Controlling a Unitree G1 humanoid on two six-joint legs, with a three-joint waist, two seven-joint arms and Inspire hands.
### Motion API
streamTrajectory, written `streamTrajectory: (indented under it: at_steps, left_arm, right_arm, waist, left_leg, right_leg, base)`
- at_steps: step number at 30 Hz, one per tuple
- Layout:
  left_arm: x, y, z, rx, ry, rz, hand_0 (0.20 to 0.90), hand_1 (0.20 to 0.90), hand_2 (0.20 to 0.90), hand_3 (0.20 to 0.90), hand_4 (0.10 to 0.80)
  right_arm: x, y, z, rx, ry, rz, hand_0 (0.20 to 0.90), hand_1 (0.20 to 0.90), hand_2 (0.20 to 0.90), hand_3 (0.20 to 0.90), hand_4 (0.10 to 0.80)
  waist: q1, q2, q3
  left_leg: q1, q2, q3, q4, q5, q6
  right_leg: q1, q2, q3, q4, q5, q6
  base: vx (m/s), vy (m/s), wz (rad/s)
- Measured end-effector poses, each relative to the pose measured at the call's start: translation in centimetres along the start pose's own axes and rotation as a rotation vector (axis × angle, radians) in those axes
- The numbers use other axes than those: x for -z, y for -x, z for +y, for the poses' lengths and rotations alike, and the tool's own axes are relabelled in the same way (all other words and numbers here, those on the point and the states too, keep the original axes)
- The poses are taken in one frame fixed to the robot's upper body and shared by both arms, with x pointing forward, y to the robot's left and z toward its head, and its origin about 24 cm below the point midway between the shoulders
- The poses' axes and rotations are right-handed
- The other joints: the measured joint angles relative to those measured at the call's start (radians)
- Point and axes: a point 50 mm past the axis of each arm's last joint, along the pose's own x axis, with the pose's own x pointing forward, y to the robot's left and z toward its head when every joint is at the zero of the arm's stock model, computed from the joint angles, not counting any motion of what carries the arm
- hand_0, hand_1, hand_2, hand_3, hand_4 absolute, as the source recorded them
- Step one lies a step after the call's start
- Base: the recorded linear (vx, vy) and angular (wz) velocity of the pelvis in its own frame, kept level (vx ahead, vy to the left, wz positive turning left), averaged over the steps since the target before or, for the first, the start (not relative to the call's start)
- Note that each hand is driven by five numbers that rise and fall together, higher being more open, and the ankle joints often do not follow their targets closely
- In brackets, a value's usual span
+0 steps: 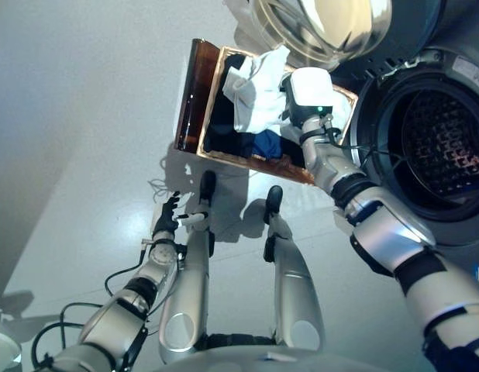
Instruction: Pick up the clothes and place them into the washing machine
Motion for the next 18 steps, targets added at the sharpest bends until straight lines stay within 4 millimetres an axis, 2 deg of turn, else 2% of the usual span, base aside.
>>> streamTrajectory:
  at_steps: [5, 9, 18]
  left_arm:
    - [0.0, 0.0, 0.0, -0.001, 0.0, -0.001, 0.9, 0.9, 0.9, 0.9, 0.8]
    - [-0.1, 0.0, -0.1, 0.0, 0.002, -0.002, 0.9, 0.9, 0.9, 0.9, 0.8]
    - [-0.1, 0.0, -0.1, -0.016, 0.008, -0.005, 0.9, 0.9, 0.9, 0.9, 0.8]
  right_arm:
    - [0.0, 0.3, 0.0, 0.02, -0.048, 0.004, 0.2, 0.2, 0.2, 0.2, 0.3]
    - [0.3, 1.0, 0.2, 0.041, -0.191, 0.055, 0.2, 0.2, 0.2, 0.2, 0.3]
    - [1.0, 4.1, 2.4, 0.059, -0.6, 0.212, 0.2, 0.2, 0.2, 0.2, 0.3]
  waist:
    - [-0.004, 0.0, 0.0]
    - [-0.004, -0.001, 0.001]
    - [-0.032, -0.001, 0.001]
  left_leg:
    - [0.005, 0.0, 0.004, 0.002, 0.002, 0.003]
    - [0.022, 0.0, 0.016, 0.004, 0.004, 0.005]
    - [0.064, 0.004, 0.046, 0.004, -0.002, 0.005]
  right_leg:
    - [0.002, 0.0, 0.003, 0.003, 0.0, 0.0]
    - [0.011, -0.002, 0.01, 0.01, 0.0, 0.0]
    - [0.053, -0.006, 0.031, -0.009, 0.005, 0.004]
  base:
    - [0.002, 0.003, -0.01]
    - [0.014, 0.026, -0.06]
    - [0.019, 0.018, -0.07]
